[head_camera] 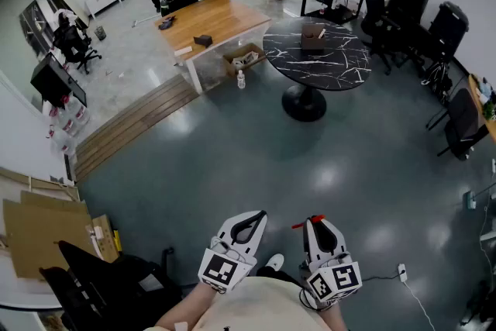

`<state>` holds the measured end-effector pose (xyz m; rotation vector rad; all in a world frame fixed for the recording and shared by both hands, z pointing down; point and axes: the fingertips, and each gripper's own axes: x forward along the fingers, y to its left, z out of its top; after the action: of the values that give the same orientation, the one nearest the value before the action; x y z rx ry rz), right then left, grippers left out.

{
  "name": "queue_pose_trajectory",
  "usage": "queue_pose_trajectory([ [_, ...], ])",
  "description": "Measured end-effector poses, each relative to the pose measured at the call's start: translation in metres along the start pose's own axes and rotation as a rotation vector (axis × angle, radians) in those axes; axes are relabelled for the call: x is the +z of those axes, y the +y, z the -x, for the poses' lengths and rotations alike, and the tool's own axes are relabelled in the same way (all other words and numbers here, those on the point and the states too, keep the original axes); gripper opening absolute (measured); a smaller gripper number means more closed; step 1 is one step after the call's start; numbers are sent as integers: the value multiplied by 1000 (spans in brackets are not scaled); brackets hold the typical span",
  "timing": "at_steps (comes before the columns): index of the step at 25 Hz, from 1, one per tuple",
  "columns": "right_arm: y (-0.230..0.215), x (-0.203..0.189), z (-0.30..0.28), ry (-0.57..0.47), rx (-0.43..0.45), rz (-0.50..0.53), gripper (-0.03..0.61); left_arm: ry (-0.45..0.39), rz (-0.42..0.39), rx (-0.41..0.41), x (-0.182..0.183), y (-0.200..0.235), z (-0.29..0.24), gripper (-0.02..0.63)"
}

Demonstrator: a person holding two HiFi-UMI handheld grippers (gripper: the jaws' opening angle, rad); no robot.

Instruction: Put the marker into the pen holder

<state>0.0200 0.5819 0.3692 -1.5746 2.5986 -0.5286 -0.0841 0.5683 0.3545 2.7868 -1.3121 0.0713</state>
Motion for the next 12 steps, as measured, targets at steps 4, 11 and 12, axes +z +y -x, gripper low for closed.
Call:
queue_pose_trajectory([
  [4, -10, 0, 6, 3, 33, -1, 66, 46, 24, 22, -8, -14, -4, 8],
  [11, -34, -1, 12, 30, 61, 24, 66, 91, 53, 81, -20, -24, -14, 8],
  [12, -38, 0, 13, 36, 60, 27, 66, 90, 56, 86, -21, -24, -16, 8],
])
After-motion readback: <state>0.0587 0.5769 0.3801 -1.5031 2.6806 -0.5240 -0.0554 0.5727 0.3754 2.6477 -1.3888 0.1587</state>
